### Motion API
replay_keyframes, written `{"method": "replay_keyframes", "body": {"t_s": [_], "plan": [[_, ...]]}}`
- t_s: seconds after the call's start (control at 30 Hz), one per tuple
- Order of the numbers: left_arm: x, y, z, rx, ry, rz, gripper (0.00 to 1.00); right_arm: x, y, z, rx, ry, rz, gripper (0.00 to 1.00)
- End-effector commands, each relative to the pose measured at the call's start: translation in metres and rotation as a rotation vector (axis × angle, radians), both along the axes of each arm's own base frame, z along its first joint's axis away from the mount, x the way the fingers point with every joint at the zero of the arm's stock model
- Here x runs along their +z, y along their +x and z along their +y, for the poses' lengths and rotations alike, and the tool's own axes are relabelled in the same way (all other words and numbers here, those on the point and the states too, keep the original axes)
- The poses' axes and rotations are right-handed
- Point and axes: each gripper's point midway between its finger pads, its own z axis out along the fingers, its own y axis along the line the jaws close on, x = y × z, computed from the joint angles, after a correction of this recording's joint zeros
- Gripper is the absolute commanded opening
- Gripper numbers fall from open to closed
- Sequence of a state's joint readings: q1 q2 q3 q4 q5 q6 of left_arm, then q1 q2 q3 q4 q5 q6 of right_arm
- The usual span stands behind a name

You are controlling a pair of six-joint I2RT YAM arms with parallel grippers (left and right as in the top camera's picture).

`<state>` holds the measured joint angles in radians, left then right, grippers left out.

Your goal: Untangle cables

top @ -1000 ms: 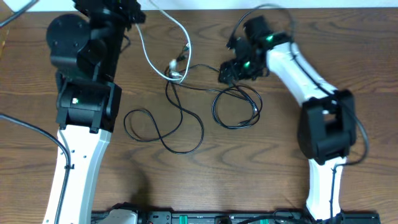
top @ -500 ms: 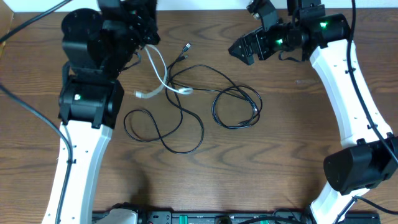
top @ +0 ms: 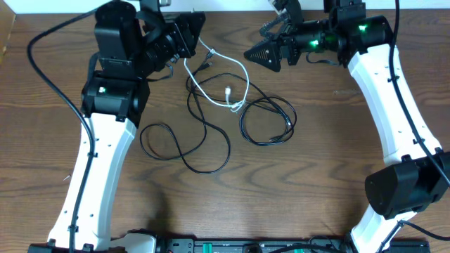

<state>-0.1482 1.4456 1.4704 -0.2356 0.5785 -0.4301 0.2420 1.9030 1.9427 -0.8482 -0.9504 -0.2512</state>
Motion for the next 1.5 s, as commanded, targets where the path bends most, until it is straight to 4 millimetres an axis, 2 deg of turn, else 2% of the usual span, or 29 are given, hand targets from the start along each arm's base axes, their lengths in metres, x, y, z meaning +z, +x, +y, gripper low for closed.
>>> {"method": "replay_keyframes", "body": {"t_s": [0.0, 0.17, 0.27, 0.53, 0.83, 1.13, 1.3, 1.4, 1.47], "plan": [[-0.011, -0.002, -0.006, -0.024, -0.012, 0.064, 0.07, 0.0, -0.004, 0.005, 0.028, 0.007, -0.01, 0.96], [-0.005, 0.0, -0.006, 0.0, -0.083, 0.093, 0.07, -0.001, -0.006, 0.012, 0.043, 0.011, -0.021, 0.94], [0.003, 0.002, -0.007, 0.027, -0.18, 0.135, 0.07, -0.001, -0.008, 0.022, 0.065, 0.016, -0.04, 0.92], [0.003, 0.003, -0.006, 0.094, -0.376, 0.298, 0.07, 0.012, -0.013, 0.054, 0.101, 0.066, -0.064, 0.89], [0.002, 0.009, 0.002, 0.186, -0.458, 0.356, 0.07, 0.029, -0.024, 0.092, 0.109, 0.143, -0.012, 0.75], [0.002, 0.01, 0.003, 0.193, -0.462, 0.357, 0.07, 0.011, -0.022, 0.128, 0.086, 0.173, 0.124, 0.67], [-0.001, 0.014, 0.009, 0.234, -0.45, 0.348, 0.07, 0.007, -0.025, 0.132, 0.106, 0.176, 0.136, 0.66], [-0.004, 0.017, 0.015, 0.256, -0.364, 0.286, 0.07, 0.003, -0.02, 0.125, 0.089, 0.158, 0.123, 0.66], [-0.01, 0.02, 0.024, 0.289, -0.281, 0.249, 0.07, -0.007, -0.009, 0.114, 0.027, 0.118, 0.134, 0.68]]}}
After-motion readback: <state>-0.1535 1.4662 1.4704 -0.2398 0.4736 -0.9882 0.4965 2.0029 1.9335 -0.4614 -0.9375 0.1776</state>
